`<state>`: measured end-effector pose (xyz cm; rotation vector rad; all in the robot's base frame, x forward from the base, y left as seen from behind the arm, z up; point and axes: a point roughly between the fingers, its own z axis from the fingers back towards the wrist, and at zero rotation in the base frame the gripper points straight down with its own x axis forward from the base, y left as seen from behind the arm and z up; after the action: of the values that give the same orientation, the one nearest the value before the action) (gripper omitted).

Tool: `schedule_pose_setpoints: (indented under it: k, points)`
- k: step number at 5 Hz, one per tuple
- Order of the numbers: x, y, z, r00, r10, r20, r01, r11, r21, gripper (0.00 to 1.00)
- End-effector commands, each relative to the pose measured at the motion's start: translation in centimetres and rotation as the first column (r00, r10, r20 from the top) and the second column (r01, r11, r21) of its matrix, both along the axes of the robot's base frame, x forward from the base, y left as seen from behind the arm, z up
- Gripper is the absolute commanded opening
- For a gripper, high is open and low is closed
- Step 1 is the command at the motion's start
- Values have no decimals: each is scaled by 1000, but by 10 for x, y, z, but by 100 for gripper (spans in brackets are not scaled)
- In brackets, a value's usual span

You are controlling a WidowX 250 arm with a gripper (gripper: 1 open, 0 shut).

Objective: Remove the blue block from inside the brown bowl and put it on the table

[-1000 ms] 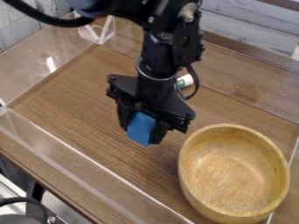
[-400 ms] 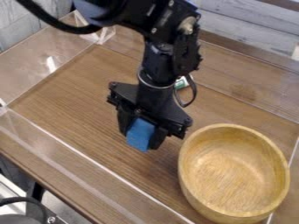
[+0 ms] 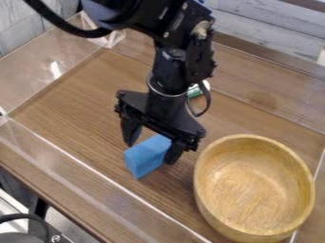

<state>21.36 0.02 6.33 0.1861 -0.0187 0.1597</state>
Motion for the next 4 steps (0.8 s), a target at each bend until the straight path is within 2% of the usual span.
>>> schedule_pose_setpoints:
  k: [1,2,4]
  points:
    - [9,3,6,1000,1,29,-1,1000,-6,100]
    - [11,4,6,1000,-3,24,3,1000,-11,100]
    - [14,4,17,1000,4,23,-3,999,-42,100]
